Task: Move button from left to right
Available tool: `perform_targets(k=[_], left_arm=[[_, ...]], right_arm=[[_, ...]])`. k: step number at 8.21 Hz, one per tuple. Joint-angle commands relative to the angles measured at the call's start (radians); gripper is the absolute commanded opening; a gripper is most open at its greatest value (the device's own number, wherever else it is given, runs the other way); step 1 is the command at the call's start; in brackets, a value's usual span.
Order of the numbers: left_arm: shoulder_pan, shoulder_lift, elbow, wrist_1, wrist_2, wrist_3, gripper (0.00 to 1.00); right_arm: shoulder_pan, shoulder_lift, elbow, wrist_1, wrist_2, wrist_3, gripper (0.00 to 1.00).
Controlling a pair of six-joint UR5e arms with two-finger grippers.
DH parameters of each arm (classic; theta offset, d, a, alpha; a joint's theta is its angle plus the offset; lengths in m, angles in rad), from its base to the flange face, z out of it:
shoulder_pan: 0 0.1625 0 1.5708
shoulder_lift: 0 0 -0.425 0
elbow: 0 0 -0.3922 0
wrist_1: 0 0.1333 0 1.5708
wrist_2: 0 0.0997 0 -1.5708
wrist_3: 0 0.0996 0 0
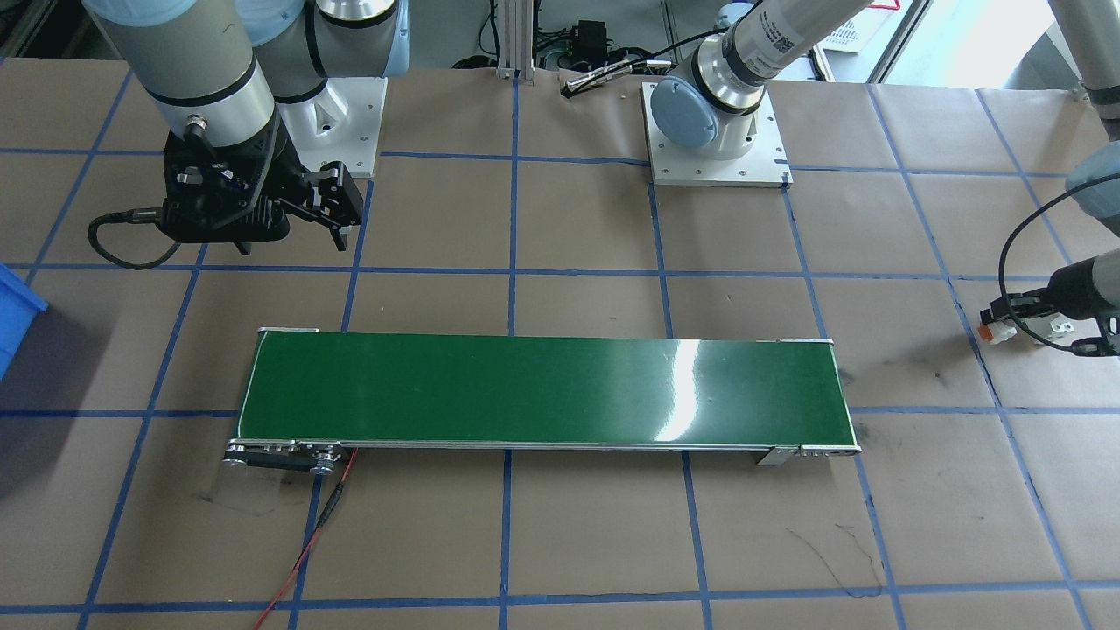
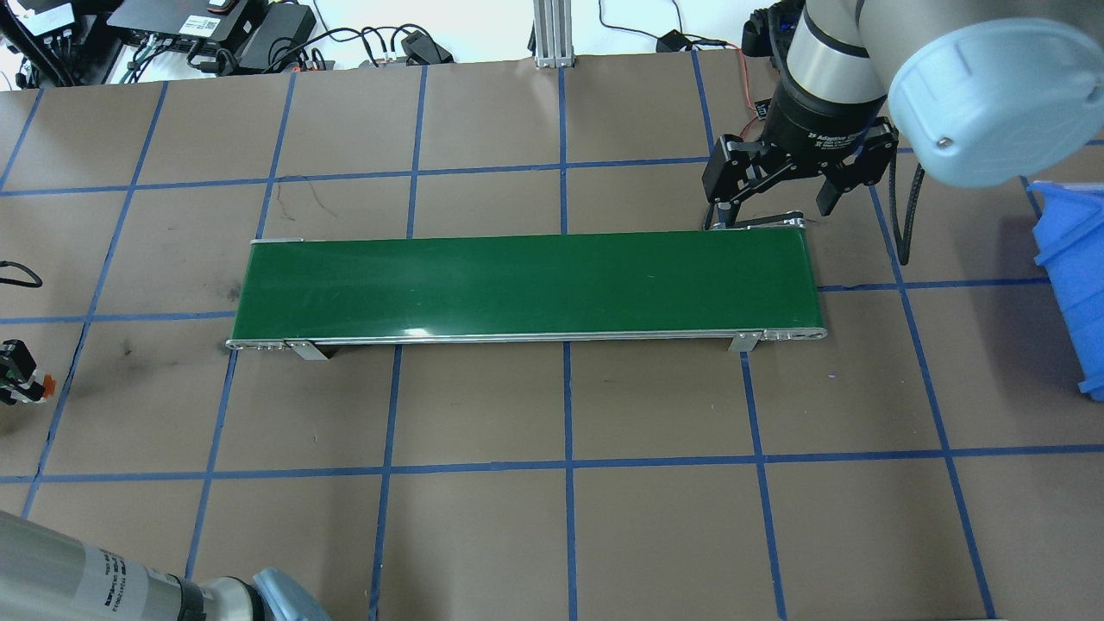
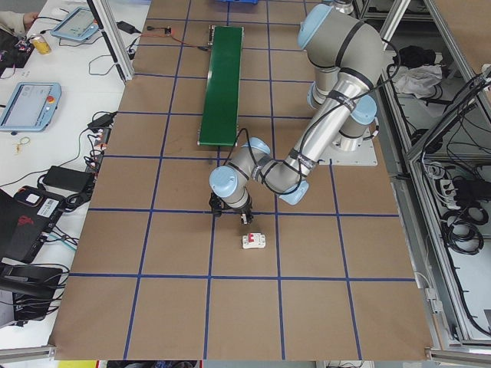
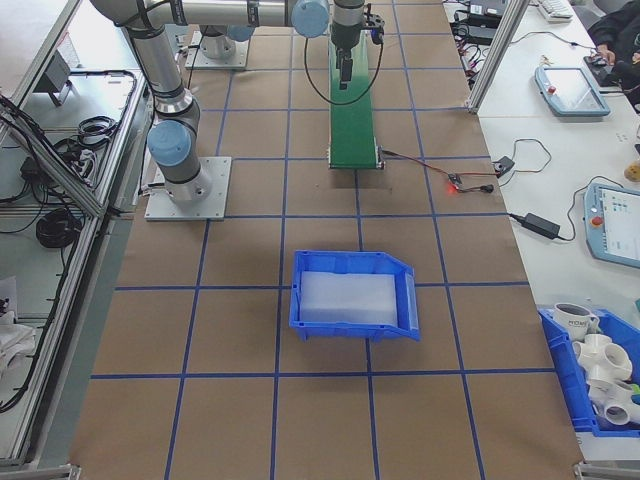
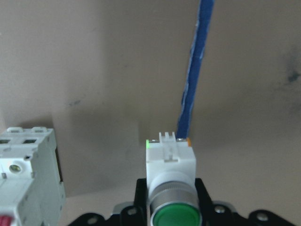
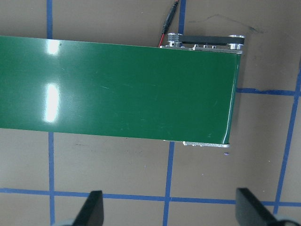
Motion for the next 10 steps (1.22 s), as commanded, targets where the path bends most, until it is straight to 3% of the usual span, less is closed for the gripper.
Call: perform_targets(k=[1,3,4,5,9,10], left_arm=[[-0.054,0.083,0.002,-0.048,-0.072,0.005,0.0],[-0.145,0.15,0.0,-0.103,-0.076,-0.248,0.0],[-0.188,0.19,-0.004,-0.144,-0.149,-0.453,0.0],[-0.25,0.233,-0.006,-0.152,-0.179,-0.669,0.0],[-0.545,0.333,-0.011,-0.151,-0.203,-1.449,0.0],[-0.583,0.332,-0.011,-0.151,-0.277,-1.616,0.0]], right_arm=[[0.0,0.001,0.0,-0.001,-0.002,0.0,1.0],[0.0,0.001,0.0,-0.001,-0.001,0.0,1.0],[0.0,0.001,0.0,-0.001,-0.004,0.0,1.0],[0.0,0.001,0.0,-0.001,-0.004,-0.002,1.0],[0.0,0.001,0.002,-0.001,-0.005,-0.002,1.0],[0.0,0.001,0.002,-0.001,-0.005,-0.003,1.0]])
